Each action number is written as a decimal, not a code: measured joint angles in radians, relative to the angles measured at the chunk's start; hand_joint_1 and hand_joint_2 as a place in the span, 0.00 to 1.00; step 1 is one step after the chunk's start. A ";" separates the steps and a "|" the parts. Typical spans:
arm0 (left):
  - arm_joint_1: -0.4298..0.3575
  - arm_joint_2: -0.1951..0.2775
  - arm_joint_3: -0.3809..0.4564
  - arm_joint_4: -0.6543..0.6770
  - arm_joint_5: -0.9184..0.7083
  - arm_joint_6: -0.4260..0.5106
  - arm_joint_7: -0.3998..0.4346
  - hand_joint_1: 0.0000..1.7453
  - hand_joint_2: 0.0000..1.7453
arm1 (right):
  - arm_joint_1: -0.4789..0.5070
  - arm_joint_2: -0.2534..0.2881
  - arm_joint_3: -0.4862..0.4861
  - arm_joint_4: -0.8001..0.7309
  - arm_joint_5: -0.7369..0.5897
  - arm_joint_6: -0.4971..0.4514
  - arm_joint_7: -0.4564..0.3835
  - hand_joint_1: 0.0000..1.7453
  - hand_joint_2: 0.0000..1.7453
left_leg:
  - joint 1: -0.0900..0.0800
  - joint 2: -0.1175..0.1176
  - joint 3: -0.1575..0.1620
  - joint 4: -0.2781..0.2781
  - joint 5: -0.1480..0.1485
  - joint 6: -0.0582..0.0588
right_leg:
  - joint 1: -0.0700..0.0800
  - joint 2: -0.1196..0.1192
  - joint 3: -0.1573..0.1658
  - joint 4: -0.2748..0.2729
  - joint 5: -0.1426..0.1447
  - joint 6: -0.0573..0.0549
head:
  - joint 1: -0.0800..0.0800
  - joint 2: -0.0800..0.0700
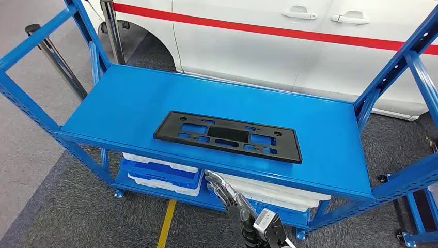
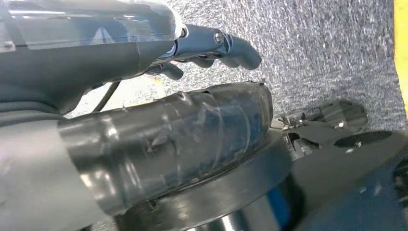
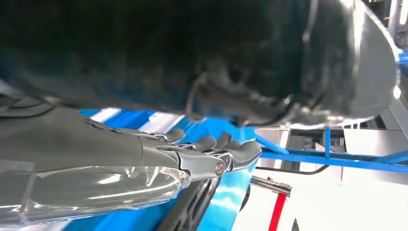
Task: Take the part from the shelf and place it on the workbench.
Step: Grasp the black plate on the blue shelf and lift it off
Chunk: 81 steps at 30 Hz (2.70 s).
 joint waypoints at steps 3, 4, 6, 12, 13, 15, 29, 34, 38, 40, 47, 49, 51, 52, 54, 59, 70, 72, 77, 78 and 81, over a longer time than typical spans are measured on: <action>-0.001 -0.002 0.000 0.001 -0.001 0.000 -0.001 0.00 0.00 | -0.001 -0.002 0.000 0.001 0.000 0.000 0.000 0.00 0.00 | -0.001 -0.001 0.017 -0.001 -0.016 -0.007 | 0.011 -0.001 0.029 -0.110 0.059 -0.016 | 0.000 0.000; -0.002 -0.003 0.000 0.002 -0.001 0.000 -0.001 0.00 0.00 | -0.001 -0.003 0.000 0.001 0.000 0.000 -0.001 0.00 0.00 | -0.001 -0.001 0.020 -0.004 -0.023 -0.013 | 0.015 -0.001 0.036 -0.136 0.068 -0.023 | 0.000 0.000; -0.004 -0.004 0.000 0.002 -0.001 0.000 -0.002 0.00 0.00 | -0.001 -0.004 0.001 0.002 0.000 0.000 -0.001 0.00 0.00 | -0.002 -0.002 0.029 -0.001 -0.023 -0.025 | 0.019 0.001 0.047 -0.153 0.061 -0.035 | 0.001 0.000; -0.006 -0.002 0.001 0.003 -0.001 0.000 -0.004 0.00 0.00 | -0.004 -0.005 0.004 0.002 0.000 0.001 -0.002 0.00 0.00 | 0.006 0.000 -0.081 0.216 -0.117 -0.054 | 0.007 0.000 0.104 -0.177 0.047 -0.058 | -0.004 0.000; -0.006 -0.002 0.002 0.003 -0.001 0.000 -0.005 0.00 0.00 | -0.004 -0.005 0.004 0.002 0.000 0.001 -0.002 0.00 0.00 | 0.008 0.000 -0.114 0.251 -0.126 -0.058 | 0.007 0.001 0.109 -0.176 0.041 -0.058 | -0.004 0.000; -0.006 -0.002 0.002 0.003 -0.001 0.000 -0.007 0.00 0.00 | -0.003 -0.005 0.004 0.003 0.000 0.001 -0.002 0.00 0.00 | 0.011 0.001 -0.133 0.221 -0.073 -0.063 | 0.006 0.003 0.126 -0.174 0.026 -0.054 | -0.004 0.000; -0.003 -0.001 0.003 0.003 -0.004 0.004 -0.010 0.00 0.00 | -0.005 -0.009 0.004 0.010 0.014 -0.020 0.008 0.00 1.00 | 0.012 0.005 -0.070 0.011 0.045 -0.005 | -0.003 0.000 -0.007 0.113 -0.113 0.006 | -0.003 0.000; -0.002 -0.001 0.005 0.004 -0.001 0.012 -0.012 0.00 0.00 | -0.013 -0.017 0.005 0.021 0.228 -0.212 0.070 0.00 1.00 | 0.010 0.001 -0.049 0.011 0.027 -0.020 | -0.002 -0.001 0.081 -0.134 0.040 -0.006 | -0.003 0.000; -0.003 -0.001 0.010 0.004 0.000 0.015 -0.013 0.00 0.00 | -0.030 -0.023 0.014 0.036 0.379 -0.336 0.110 0.00 1.00 | 0.008 0.002 -0.047 0.007 0.019 -0.044 | 0.000 0.004 0.092 -0.162 0.040 -0.021 | -0.003 0.000; -0.003 0.000 0.012 0.004 0.000 0.015 -0.013 0.00 0.00 | -0.035 -0.023 0.021 0.042 0.398 -0.350 0.117 0.00 1.00 | 0.008 0.002 -0.067 0.059 -0.015 -0.053 | -0.006 0.001 0.102 -0.173 0.043 -0.032 | -0.004 0.000; 0.000 0.001 0.024 0.004 0.000 0.014 -0.012 0.00 0.00 | -0.075 -0.024 0.062 0.088 0.737 -0.571 0.223 0.00 1.00 | 0.009 0.002 -0.150 0.180 -0.011 -0.059 | -0.001 -0.001 0.108 -0.166 0.030 -0.043 | -0.004 0.000; 0.000 0.001 0.027 0.004 -0.002 0.013 -0.011 0.00 0.00 | -0.093 -0.024 0.076 0.107 0.834 -0.629 0.257 0.00 1.00 | 0.006 0.002 -0.102 0.064 0.039 -0.049 | 0.003 0.001 0.109 -0.160 0.024 -0.036 | -0.004 0.000; 0.000 0.001 0.029 0.004 -0.005 0.011 -0.010 0.00 0.00 | -0.112 -0.024 0.091 0.125 0.926 -0.677 0.291 0.00 1.00 | 0.002 0.001 -0.084 0.019 0.048 -0.039 | 0.005 0.001 0.108 -0.158 0.022 -0.028 | -0.004 0.000; 0.000 0.001 0.029 0.004 -0.006 0.010 -0.010 0.00 0.00 | -0.121 -0.024 0.098 0.133 0.968 -0.697 0.308 0.00 1.00 | 0.002 0.000 -0.083 0.015 0.051 -0.034 | 0.005 0.001 0.108 -0.159 0.023 -0.023 | -0.004 0.000; 0.002 0.001 0.030 0.004 -0.009 0.009 -0.010 0.00 0.00 | -0.135 -0.024 0.110 0.147 1.048 -0.732 0.341 0.00 1.00 | 0.006 0.001 -0.078 0.005 0.056 -0.022 | 0.004 0.000 0.105 -0.149 0.014 -0.013 | -0.004 0.000; 0.000 0.001 0.033 0.004 -0.015 0.006 -0.010 0.00 0.00 | -0.149 -0.033 0.123 0.174 1.183 -0.794 0.410 0.00 1.00 | 0.010 0.004 -0.072 -0.003 0.057 -0.006 | -0.008 -0.001 -0.018 0.096 -0.095 0.007 | -0.003 0.000; 0.002 0.000 0.046 0.004 -0.022 0.003 -0.004 0.00 0.00 | -0.130 -0.070 0.062 0.185 1.410 -0.857 0.531 0.00 1.00 | 0.012 0.003 -0.075 0.039 0.011 -0.054 | -0.013 -0.001 0.085 -0.154 0.037 -0.025 | -0.004 0.000; 0.002 0.000 0.049 0.004 -0.022 0.002 -0.004 0.00 0.00 | -0.127 -0.071 0.053 0.185 1.442 -0.864 0.548 0.00 1.00 | 0.014 0.003 -0.125 0.146 -0.048 -0.059 | -0.012 -0.004 0.088 -0.157 0.036 -0.035 | -0.004 0.000; 0.003 0.000 0.054 0.004 -0.024 0.001 -0.004 0.00 0.00 | -0.116 -0.072 0.040 0.190 1.479 -0.866 0.572 0.00 1.00 | 0.012 0.003 -0.171 0.224 -0.030 -0.050 | 0.001 -0.002 0.097 -0.156 0.030 -0.043 | -0.004 0.000; 0.004 0.000 0.054 0.004 -0.025 0.001 -0.004 0.00 0.00 | -0.115 -0.072 0.037 0.190 1.479 -0.864 0.573 0.00 1.00 | 0.010 0.003 -0.139 0.153 0.007 -0.042 | 0.002 0.000 0.101 -0.156 0.028 -0.043 | -0.004 0.000; 0.002 0.001 0.055 0.004 -0.025 0.000 -0.004 0.00 0.00 | -0.114 -0.072 0.027 0.190 1.468 -0.848 0.575 0.00 1.00 | 0.001 0.003 -0.083 0.022 0.047 -0.027 | 0.006 0.000 0.101 -0.153 0.025 -0.033 | -0.004 0.000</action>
